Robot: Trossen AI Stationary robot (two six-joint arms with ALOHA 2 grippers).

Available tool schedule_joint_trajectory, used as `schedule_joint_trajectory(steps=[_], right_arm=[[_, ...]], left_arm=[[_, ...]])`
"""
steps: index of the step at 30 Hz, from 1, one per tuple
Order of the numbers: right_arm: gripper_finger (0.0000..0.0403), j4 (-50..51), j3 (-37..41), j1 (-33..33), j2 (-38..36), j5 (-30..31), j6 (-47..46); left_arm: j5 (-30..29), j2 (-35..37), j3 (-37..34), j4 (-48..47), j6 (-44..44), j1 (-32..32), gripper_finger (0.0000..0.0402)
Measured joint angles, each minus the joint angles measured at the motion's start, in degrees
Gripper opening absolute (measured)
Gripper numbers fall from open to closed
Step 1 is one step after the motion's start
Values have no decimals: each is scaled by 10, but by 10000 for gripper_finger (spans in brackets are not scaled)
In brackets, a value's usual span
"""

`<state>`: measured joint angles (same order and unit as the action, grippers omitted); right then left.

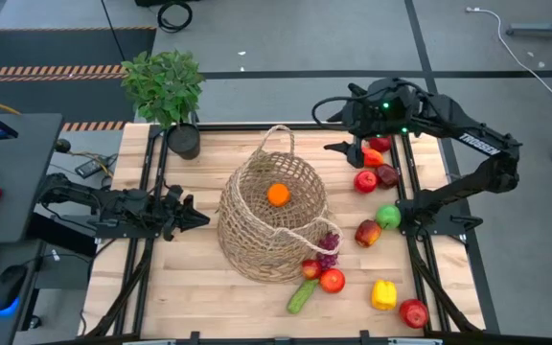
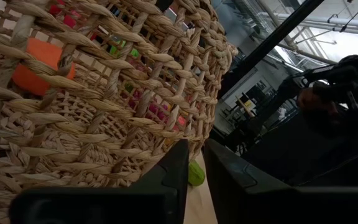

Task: Build produce basket
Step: Put the red mango into the brown basket

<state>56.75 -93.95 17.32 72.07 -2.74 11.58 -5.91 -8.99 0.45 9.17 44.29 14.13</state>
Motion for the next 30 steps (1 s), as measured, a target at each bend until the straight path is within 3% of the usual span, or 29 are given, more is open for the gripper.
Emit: schedule_joint_trajectory(steps=[8, 18, 25, 30], right_arm=[[344, 105, 0, 28, -4, 0, -5], [344, 95, 0, 117, 15, 4, -70], [344, 114, 0, 158, 21, 53, -166], [344, 133, 0, 190, 36, 57, -181]], left_arm=[[0, 0, 0, 0, 0, 0, 56], [0, 0, 0, 0, 0, 0, 63], [0, 0, 0, 0, 0, 0, 58], [0, 0, 0, 0, 0, 0, 62]])
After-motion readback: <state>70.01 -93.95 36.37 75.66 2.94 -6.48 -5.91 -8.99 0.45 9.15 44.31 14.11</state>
